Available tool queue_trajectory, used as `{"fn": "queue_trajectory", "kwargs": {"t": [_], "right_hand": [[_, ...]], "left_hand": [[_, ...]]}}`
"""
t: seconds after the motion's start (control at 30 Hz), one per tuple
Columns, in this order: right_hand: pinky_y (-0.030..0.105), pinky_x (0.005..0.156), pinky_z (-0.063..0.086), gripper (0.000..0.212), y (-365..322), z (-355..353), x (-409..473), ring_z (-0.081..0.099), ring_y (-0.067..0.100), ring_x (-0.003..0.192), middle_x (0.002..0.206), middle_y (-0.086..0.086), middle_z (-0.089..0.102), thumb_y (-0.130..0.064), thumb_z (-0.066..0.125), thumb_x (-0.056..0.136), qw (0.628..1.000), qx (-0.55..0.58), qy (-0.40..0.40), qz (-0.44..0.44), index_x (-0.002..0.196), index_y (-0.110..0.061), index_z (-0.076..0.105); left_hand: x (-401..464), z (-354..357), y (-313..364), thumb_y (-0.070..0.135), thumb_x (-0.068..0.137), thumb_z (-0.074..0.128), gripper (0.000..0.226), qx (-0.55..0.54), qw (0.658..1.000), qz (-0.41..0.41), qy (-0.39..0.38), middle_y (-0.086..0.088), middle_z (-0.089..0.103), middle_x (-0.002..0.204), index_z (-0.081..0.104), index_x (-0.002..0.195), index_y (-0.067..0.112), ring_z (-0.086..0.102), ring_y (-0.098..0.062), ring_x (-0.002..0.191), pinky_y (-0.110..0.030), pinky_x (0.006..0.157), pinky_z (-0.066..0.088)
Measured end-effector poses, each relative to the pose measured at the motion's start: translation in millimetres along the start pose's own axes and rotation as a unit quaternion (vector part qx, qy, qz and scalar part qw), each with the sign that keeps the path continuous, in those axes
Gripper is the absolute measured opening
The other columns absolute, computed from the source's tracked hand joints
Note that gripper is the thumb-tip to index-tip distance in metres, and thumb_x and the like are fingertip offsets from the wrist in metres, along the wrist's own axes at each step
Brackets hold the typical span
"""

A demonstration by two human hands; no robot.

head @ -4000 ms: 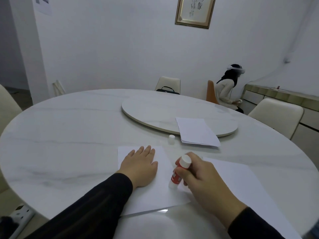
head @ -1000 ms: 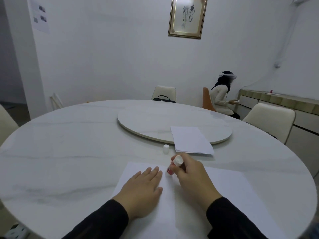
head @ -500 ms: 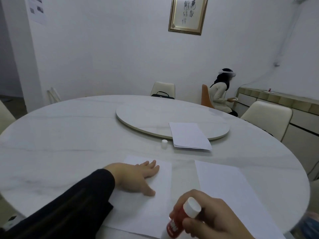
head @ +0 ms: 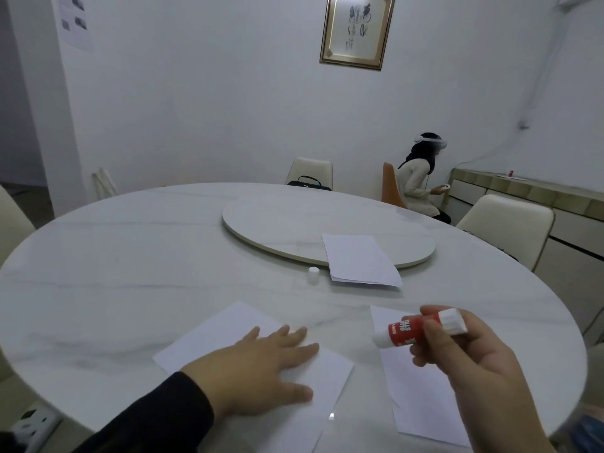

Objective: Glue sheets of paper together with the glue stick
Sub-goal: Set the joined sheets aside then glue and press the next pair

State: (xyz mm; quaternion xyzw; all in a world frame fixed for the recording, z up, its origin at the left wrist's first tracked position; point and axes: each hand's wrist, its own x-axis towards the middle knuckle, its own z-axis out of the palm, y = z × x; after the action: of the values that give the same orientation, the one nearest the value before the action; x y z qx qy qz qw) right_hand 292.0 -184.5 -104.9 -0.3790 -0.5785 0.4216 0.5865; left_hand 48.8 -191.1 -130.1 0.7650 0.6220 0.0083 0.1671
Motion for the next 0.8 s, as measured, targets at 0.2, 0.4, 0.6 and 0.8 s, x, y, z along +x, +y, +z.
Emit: {"fn": "queue_trajectory", "kwargs": {"t": [0.2, 0.4, 0.6, 0.8], "right_hand": [[0.025, 0.069, 0.051, 0.009, 13.8, 31.4, 12.1, 0.064, 0.005, 0.068, 0.075, -0.01, 0.074, -0.018, 0.061, 0.089, 0.975, -0.208, -0.06, -0.047, 0.088, -0.026, 0.062], [0.017, 0.067, 0.047, 0.011, 32.0, 48.5, 32.4, 0.062, 0.005, 0.072, 0.078, -0.01, 0.071, -0.016, 0.059, 0.09, 0.958, -0.265, -0.094, -0.061, 0.085, -0.026, 0.059], [0.035, 0.08, 0.053, 0.016, 42.1, 49.5, 32.0, 0.066, 0.011, 0.083, 0.082, -0.003, 0.07, -0.018, 0.061, 0.088, 0.94, -0.305, -0.143, -0.055, 0.085, -0.032, 0.057], [0.029, 0.076, 0.052, 0.011, 22.2, 37.0, 10.0, 0.066, 0.009, 0.082, 0.085, -0.009, 0.071, -0.021, 0.058, 0.088, 0.916, -0.325, -0.214, -0.095, 0.083, -0.031, 0.057]], "left_hand": [[20.4, 25.1, 20.5, 0.057, 0.094, 0.02, 0.066, 0.028, 0.991, -0.1, 0.085, 0.01, -0.018, 0.158, -0.003, 0.15, 0.032, -0.016, -0.013, 0.146, -0.048, 0.119, -0.007], [23.4, 28.2, 27.4, 0.039, 0.1, 0.018, 0.053, 0.016, 0.989, -0.085, 0.122, 0.011, -0.005, 0.161, 0.006, 0.151, 0.029, -0.008, -0.011, 0.148, -0.045, 0.12, -0.006], [20.3, 26.7, 24.9, 0.034, 0.1, 0.018, 0.053, 0.02, 0.992, -0.071, 0.101, 0.013, -0.002, 0.16, 0.004, 0.151, 0.028, -0.006, -0.009, 0.147, -0.044, 0.12, -0.007], [19.4, 24.7, 25.7, 0.034, 0.101, 0.017, 0.053, 0.027, 0.992, -0.074, 0.093, 0.012, -0.005, 0.16, 0.002, 0.151, 0.028, -0.006, -0.009, 0.147, -0.044, 0.12, -0.007]]}}
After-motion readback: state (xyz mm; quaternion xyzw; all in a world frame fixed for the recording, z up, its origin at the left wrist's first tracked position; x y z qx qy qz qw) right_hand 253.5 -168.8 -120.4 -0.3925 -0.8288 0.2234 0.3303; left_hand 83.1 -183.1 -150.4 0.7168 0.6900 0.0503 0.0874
